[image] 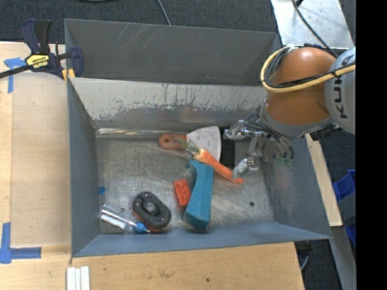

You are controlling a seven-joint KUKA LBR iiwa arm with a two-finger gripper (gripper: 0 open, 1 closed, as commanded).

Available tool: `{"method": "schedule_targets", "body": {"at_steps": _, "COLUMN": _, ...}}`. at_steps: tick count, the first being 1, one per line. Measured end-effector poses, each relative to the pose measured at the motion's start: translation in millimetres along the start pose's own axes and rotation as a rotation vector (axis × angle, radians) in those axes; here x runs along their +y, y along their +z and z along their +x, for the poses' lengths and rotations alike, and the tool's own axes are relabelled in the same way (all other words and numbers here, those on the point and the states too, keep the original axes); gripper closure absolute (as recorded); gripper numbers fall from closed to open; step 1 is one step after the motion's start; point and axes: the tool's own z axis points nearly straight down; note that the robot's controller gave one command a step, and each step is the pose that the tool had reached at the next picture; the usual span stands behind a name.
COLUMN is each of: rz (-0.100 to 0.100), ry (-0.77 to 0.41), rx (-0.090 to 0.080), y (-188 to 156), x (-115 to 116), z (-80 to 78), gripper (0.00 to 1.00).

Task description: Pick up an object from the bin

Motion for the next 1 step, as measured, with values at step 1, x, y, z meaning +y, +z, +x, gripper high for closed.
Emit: {"method": "schedule_targets", "body": {"at_steps": 1, "rz": 0.0, "ry": 0.0, "rx": 0.0, "y": 0.0, "x": 0.0, "z": 0.0, "gripper": 0.0}}
